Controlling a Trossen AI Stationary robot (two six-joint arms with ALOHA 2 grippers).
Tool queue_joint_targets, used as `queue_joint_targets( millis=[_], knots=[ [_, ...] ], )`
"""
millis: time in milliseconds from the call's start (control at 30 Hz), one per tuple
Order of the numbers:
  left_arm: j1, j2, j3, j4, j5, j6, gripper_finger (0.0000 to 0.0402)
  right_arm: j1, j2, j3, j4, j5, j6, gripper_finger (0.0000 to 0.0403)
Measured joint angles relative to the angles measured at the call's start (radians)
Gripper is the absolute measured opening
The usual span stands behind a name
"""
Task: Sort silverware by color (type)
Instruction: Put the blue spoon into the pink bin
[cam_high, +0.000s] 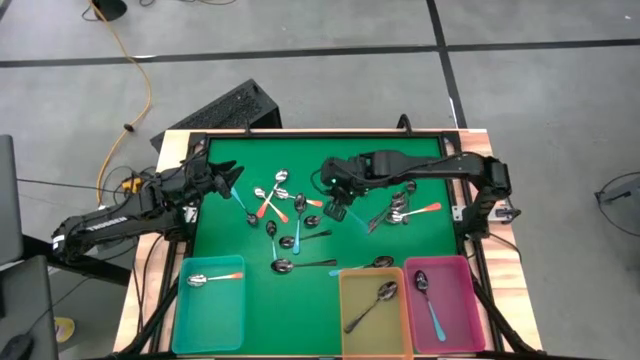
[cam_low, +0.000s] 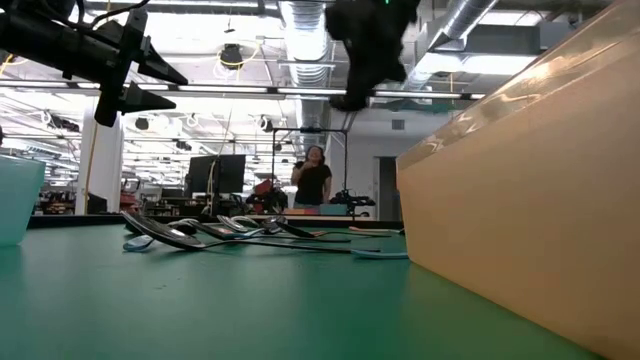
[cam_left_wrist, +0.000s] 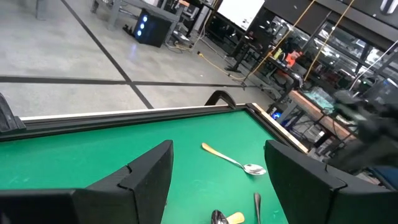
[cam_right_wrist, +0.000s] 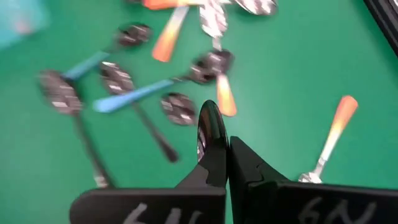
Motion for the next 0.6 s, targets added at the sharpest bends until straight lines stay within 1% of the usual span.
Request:
queue_joint_targets(
  millis=[133,267,433,600],
  knots=[
    [0.000,0.000,0.000,0.000,0.000,0.000,0.0238,0.078,-0.001,0.056,-0.044,0.022,0.045,0.0007],
    [0.000,0.000,0.000,0.000,0.000,0.000,0.0238,0.155,-0.001,0.062,-0.127,0.061,0.138,0.0007],
    [0.000,0.000,0.000,0.000,-0.009,0.000,0.0238,0.253,-0.001,0.062,-0.299,0.078,0.325,0.0007],
    [0.000,0.000,0.000,0.000,-0.024,0.000,0.0238,0.346,-0.001,0.062,-0.539,0.074,0.558,0.0007]
  ],
)
